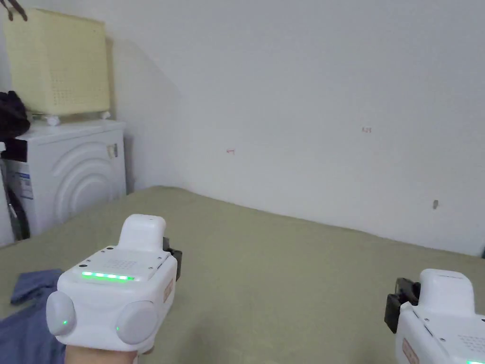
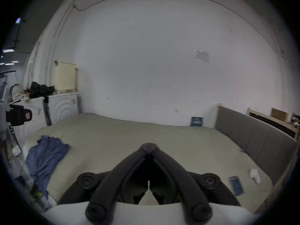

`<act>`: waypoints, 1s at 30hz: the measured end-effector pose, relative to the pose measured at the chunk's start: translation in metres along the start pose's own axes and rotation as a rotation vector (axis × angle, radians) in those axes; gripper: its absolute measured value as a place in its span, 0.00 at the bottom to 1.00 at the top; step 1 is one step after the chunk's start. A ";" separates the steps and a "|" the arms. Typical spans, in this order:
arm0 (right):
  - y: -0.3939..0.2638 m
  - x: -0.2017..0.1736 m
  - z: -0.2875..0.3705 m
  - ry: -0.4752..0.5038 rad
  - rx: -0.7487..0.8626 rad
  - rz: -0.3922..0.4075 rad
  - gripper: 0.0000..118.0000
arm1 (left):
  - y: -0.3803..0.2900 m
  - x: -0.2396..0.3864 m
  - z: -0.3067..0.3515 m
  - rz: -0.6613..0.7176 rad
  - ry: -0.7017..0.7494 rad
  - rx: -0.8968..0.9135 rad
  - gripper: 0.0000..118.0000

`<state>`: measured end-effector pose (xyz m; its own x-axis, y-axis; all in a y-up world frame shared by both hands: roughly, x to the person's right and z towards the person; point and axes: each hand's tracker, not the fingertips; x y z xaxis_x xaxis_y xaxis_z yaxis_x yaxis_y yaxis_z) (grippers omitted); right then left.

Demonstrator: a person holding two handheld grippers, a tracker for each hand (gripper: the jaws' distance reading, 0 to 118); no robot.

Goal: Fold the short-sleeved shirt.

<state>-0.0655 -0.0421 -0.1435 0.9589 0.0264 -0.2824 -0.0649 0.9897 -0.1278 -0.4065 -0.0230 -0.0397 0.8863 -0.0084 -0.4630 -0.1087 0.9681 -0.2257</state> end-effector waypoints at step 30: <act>-0.068 -0.177 -0.095 0.353 -0.147 0.059 0.00 | -0.089 -0.179 -0.148 0.122 0.265 -0.372 0.00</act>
<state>-0.2574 -0.1279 -0.1753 0.7998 0.0067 -0.6003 -0.1804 0.9564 -0.2298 -0.6223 -0.1446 -0.0640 0.7167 -0.0113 -0.6973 -0.4014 0.8110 -0.4257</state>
